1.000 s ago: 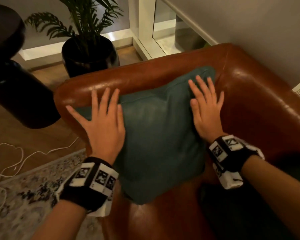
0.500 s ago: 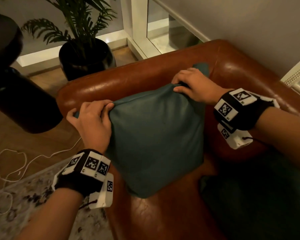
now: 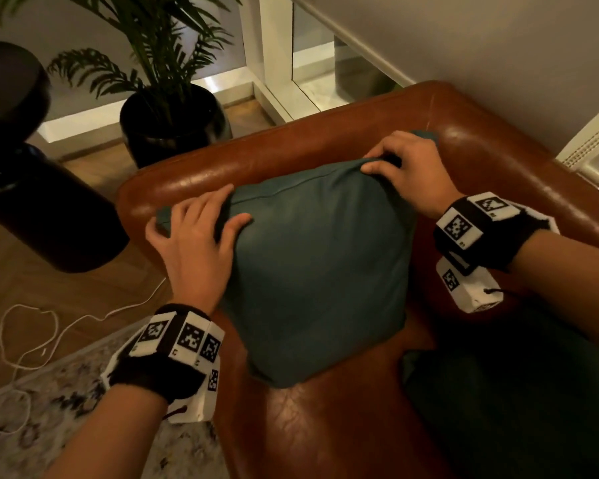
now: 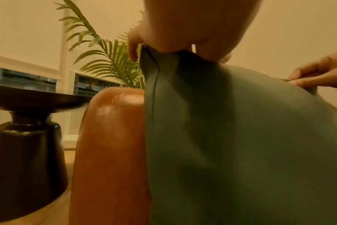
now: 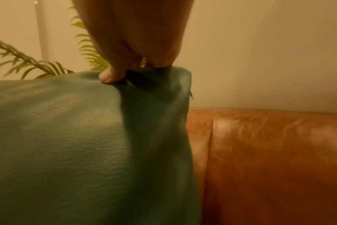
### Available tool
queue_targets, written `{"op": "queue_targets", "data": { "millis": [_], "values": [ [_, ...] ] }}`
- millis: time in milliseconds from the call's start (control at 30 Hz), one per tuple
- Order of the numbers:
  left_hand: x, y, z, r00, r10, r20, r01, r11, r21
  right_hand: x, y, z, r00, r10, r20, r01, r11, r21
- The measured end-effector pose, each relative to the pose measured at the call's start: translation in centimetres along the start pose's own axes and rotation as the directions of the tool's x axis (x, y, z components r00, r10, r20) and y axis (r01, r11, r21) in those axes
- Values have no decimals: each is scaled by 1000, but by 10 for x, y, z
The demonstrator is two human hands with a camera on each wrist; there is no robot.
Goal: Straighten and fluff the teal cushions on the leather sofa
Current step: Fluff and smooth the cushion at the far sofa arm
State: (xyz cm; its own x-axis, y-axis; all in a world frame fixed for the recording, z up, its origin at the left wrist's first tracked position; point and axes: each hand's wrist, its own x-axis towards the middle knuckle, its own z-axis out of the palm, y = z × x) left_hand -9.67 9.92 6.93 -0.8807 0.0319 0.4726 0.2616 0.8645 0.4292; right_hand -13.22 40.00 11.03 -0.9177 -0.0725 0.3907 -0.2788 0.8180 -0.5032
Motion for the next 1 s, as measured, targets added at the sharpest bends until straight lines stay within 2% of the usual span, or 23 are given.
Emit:
{"op": "queue_targets", "data": {
  "millis": [67,133,200,267,333,400,500,567,667,733,767,833,867,900,933,1000],
  "values": [
    [1,-7,-1,1000,-4,1,4,999,-51,5,4,-6,997,-44,58,50,992,-118],
    [4,-13,0,999,14,-32,-17,995,-100,10,17,-15,988,-10,155,47,971,-235],
    [5,-14,1,999,12,-51,-19,990,-137,11,33,-29,967,7,256,59,966,-251],
    [2,-9,2,997,20,-68,-29,989,-142,9,45,-34,947,-49,319,139,954,-266],
    [-1,-2,0,994,60,-90,-69,993,-101,8,46,-34,959,-103,264,184,934,-307],
    [5,1,-7,989,88,-122,-97,993,-69,10,41,-33,990,-82,115,113,949,-293],
    [15,4,-13,989,33,-146,-38,999,-34,10,28,-24,996,12,-89,-33,969,-245],
    [9,7,-10,995,-8,-95,9,1000,7,-1,14,-12,988,72,-135,-106,959,-262],
    [-13,14,-4,999,-23,-34,27,992,120,-38,-8,7,988,38,-149,-83,946,-313],
    [-28,24,-1,999,35,-17,-32,989,146,-68,-24,23,996,-44,-74,18,945,-325],
    [-36,31,3,993,113,29,-116,981,158,-79,-30,33,996,-85,-11,76,937,-340],
    [-50,42,16,932,304,198,-343,916,208,-91,-32,54,990,-108,86,132,919,-372],
    [-52,42,22,898,345,271,-410,881,235,-90,-27,63,993,-84,89,112,914,-390],
    [-50,37,26,894,330,304,-411,874,261,-86,-19,67,998,-23,54,43,909,-414],
    [-45,29,28,915,272,298,-357,890,285,-81,-9,67,997,80,-12,-77,897,-434],
    [-36,9,23,968,118,219,-183,934,305,-72,17,56,932,320,-168,-361,829,-427]
  ]
}}
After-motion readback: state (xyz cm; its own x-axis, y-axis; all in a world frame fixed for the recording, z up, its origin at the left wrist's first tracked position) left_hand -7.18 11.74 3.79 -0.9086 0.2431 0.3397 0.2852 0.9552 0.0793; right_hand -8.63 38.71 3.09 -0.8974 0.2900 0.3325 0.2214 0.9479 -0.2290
